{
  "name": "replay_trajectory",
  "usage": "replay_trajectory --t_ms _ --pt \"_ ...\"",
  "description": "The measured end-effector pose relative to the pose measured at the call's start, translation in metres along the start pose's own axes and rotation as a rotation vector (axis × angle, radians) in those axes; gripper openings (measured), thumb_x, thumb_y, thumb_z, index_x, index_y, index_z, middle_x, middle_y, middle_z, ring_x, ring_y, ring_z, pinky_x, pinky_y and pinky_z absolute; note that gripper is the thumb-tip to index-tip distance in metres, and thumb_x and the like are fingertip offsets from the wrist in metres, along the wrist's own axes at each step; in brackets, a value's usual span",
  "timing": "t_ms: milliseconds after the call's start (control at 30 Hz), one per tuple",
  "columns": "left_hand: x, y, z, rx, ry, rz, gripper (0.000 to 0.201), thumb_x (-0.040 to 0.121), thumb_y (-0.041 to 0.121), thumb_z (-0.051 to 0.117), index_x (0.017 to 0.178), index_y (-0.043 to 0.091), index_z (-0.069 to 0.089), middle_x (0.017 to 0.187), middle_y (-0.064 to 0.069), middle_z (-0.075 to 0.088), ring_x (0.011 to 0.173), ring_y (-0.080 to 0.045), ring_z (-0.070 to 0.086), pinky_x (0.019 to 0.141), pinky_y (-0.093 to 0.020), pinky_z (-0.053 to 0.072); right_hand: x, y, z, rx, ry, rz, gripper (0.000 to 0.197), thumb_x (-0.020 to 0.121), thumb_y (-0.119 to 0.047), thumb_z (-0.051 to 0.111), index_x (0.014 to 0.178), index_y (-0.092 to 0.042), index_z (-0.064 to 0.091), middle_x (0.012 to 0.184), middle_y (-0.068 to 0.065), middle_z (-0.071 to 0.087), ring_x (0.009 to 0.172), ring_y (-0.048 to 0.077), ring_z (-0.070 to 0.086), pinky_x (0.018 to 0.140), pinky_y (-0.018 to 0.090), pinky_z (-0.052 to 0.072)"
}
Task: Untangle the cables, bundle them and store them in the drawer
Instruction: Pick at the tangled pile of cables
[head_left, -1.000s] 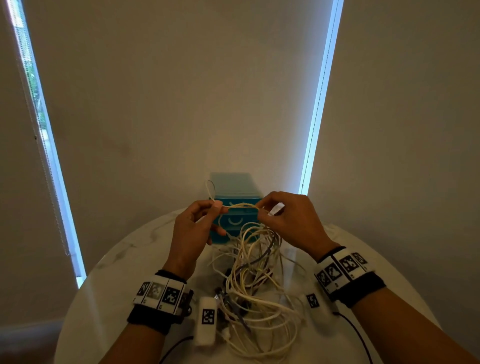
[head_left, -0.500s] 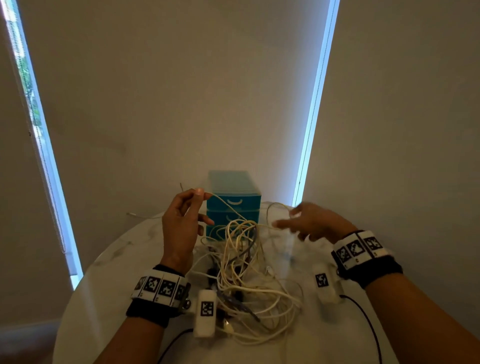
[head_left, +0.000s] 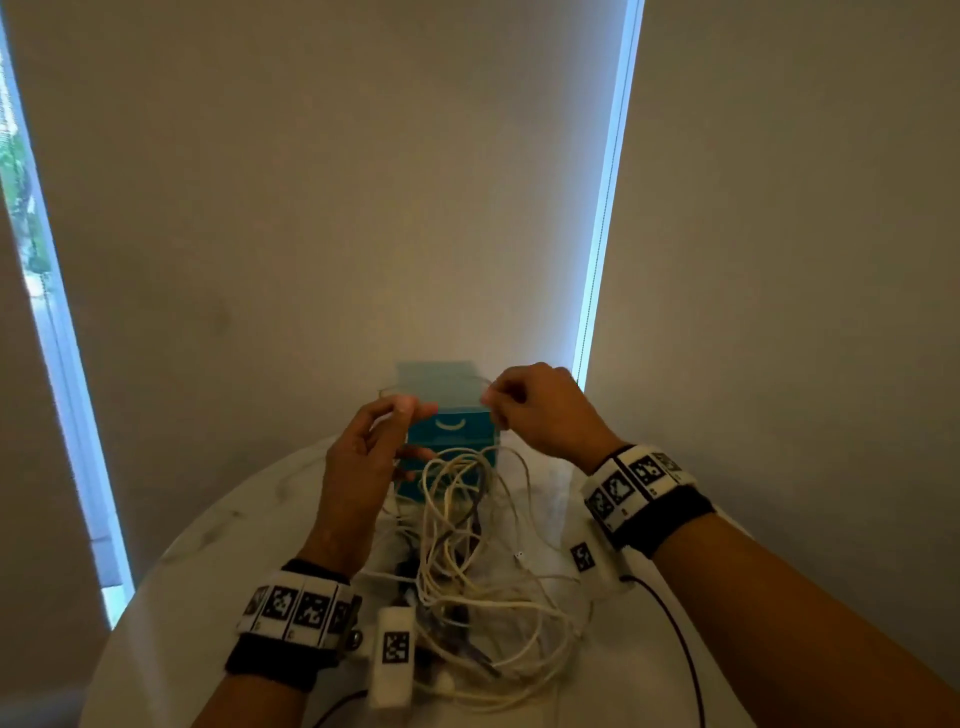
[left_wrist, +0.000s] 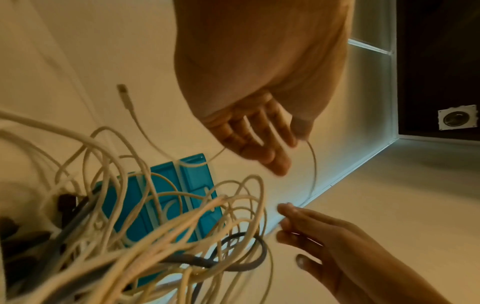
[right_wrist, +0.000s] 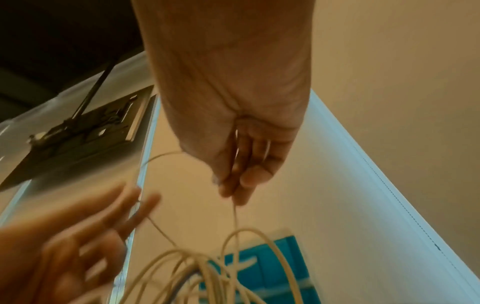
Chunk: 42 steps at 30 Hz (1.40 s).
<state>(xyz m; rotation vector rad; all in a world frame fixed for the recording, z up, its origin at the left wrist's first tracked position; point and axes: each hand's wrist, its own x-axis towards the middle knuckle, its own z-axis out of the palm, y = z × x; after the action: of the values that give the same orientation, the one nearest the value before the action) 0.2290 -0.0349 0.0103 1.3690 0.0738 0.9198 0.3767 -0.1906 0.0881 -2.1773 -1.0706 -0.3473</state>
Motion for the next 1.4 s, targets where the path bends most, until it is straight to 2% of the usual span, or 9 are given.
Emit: replay_trajectory --t_ms 100,233,367,500,733,967,1133,1267,1400 --pt "-0.001 -0.002 -0.001 0.1 -0.147 -0.097 0.027 0.102 0.036 0.069 0.127 0.028 0.071 0.118 0.01 0.08 0.1 -0.017 0.077 0.072 -0.029 0.059 0.007 -0.006 -0.028 0.151 0.087 0.068 0.017 0.101 -0.029 0.073 0.101 -0.014 0.081 0.077 -0.004 0.08 0.069 0.004 0.076 0.063 0.011 0.053" --pt "-0.001 -0.008 -0.001 0.151 -0.302 -0.123 0.034 0.097 0.026 0.076 0.131 0.03 0.072 0.125 0.008 0.078 0.116 -0.008 0.073 0.087 -0.032 0.061 0.015 -0.016 -0.057 0.252 0.325 0.066 0.022 0.099 -0.036 0.075 0.095 -0.015 0.081 0.073 -0.005 0.079 0.065 0.005 0.077 0.071 0.016 0.056" --pt "0.0 -0.012 0.002 0.15 -0.332 -0.133 0.035 0.098 0.018 0.075 0.132 0.024 0.073 0.126 0.007 0.078 0.121 -0.01 0.071 0.09 -0.021 0.059 0.023 -0.028 -0.081 0.25 0.442 0.024 0.025 0.098 -0.041 0.075 0.094 -0.017 0.08 0.071 -0.007 0.079 0.065 0.004 0.076 0.08 0.023 0.059" --pt "-0.001 -0.009 0.008 0.179 -0.286 -0.067 0.03 0.096 0.033 0.076 0.126 0.035 0.077 0.122 0.013 0.079 0.118 -0.009 0.073 0.098 -0.025 0.056 0.022 -0.047 -0.088 0.243 0.078 -0.005 0.028 0.098 -0.042 0.076 0.096 -0.014 0.078 0.079 -0.003 0.081 0.069 0.012 0.079 0.072 0.026 0.057" --pt "-0.005 -0.001 0.029 0.301 -0.332 0.007 0.033 0.095 0.045 0.077 0.128 0.044 0.074 0.119 0.02 0.077 0.109 -0.005 0.072 0.093 -0.025 0.059 0.014 -0.071 -0.069 0.453 -0.093 -0.048 0.035 0.107 -0.039 0.063 0.107 -0.007 0.077 0.092 0.003 0.083 0.08 0.021 0.08 0.068 0.028 0.056" --pt "-0.003 -0.006 0.023 0.151 -0.122 0.036 0.018 0.101 0.026 0.072 0.114 0.015 0.076 0.102 -0.002 0.082 0.088 -0.016 0.077 0.078 -0.031 0.063 0.004 -0.062 -0.054 0.564 -0.19 0.06 0.031 0.107 -0.036 0.062 0.12 -0.01 0.071 0.101 0.007 0.081 0.075 0.02 0.073 0.063 0.027 0.055" --pt "0.002 0.003 0.014 0.061 0.022 0.098 0.017 0.105 0.021 0.067 0.117 0.011 0.073 0.103 -0.005 0.082 0.086 -0.017 0.076 0.076 -0.024 0.061 -0.024 -0.015 -0.007 0.276 -0.335 0.138 0.025 0.103 -0.039 0.068 0.103 -0.014 0.075 0.099 0.012 0.078 0.072 0.016 0.067 0.059 0.026 0.054" --pt "0.002 0.006 0.013 0.059 0.045 0.135 0.019 0.106 0.025 0.064 0.121 0.015 0.071 0.107 -0.001 0.081 0.084 -0.02 0.076 0.079 -0.026 0.062 -0.034 0.004 0.015 0.147 -0.291 0.062 0.017 0.097 -0.043 0.075 0.089 -0.028 0.077 0.089 -0.002 0.078 0.063 0.003 0.067 0.065 0.026 0.057" --pt "0.001 0.008 0.015 0.025 -0.042 0.103 0.027 0.108 0.025 0.062 0.134 0.019 0.063 0.116 0.0 0.08 0.099 -0.021 0.077 0.084 -0.029 0.063 -0.022 -0.001 0.007 0.067 -0.137 0.023 0.025 0.099 -0.046 0.071 0.087 -0.026 0.08 0.076 -0.008 0.077 0.059 0.001 0.069 0.066 0.022 0.056"
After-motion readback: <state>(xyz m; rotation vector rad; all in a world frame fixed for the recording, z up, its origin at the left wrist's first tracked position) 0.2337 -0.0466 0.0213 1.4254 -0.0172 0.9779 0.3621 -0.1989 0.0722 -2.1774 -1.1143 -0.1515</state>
